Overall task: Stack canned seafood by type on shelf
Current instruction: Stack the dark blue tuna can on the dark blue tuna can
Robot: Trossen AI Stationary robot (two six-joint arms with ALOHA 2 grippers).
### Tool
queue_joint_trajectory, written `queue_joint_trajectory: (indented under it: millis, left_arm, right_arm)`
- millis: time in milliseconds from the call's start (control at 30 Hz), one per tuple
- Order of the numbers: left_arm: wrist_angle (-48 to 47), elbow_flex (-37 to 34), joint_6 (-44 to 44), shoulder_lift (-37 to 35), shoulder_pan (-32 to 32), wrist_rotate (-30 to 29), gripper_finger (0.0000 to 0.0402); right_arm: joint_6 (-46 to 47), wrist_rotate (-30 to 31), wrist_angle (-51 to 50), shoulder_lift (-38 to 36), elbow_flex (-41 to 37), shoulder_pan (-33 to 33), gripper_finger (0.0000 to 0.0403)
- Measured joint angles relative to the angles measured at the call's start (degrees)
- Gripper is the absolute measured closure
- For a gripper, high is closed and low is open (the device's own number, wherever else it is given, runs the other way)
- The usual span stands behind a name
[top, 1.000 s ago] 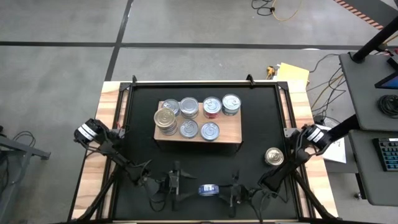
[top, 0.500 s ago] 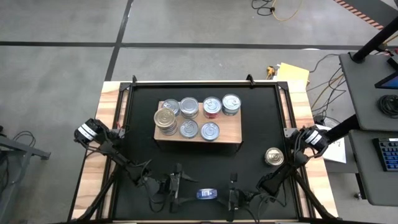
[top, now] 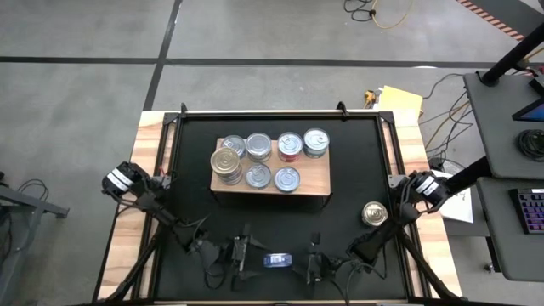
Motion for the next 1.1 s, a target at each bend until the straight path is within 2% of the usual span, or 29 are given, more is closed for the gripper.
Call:
queue_joint_trajectory:
  millis: [200, 333, 467, 600, 767, 1000, 1100]
  left_arm:
    - [0.08, 0.02, 2.29, 0.00, 0.72, -0.39, 0.0110]
    - [0.09, 0.02, 3.63, 0.00, 0.67, -0.42, 0.0138]
    - [1.03, 0.02, 1.59, 0.00, 1.14, -0.68, 0.0195]
    - [1.47, 0.02, -1.39, -0.04, 2.56, -0.74, 0.0279]
    - [1.68, 0.02, -2.75, -0.04, 3.79, 0.77, 0.0276]
    - [1.68, -0.02, -2.03, -1.60, 3.87, 3.06, 0.0276]
    - [2.05, -1.28, -2.46, -3.27, 3.87, 3.04, 0.0276]
  right_arm:
    - [1.20, -1.68, -0.05, 0.02, 0.61, -1.35, 0.0272]
    - [1.85, -2.69, -0.05, 0.04, 0.61, -1.58, 0.0272]
    - [1.93, -2.80, -0.04, 0.05, 0.57, -1.56, 0.0251]
    - [3.69, -2.39, 0.01, 0.09, 0.57, -1.58, 0.0209]
    - [3.39, -2.34, -0.32, 0.09, 0.84, -1.55, 0.0186]
    - [3.25, -2.31, -1.75, -0.59, 0.94, -1.47, 0.0193]
    - [3.04, -0.51, -4.37, -2.21, 0.94, -1.11, 0.0190]
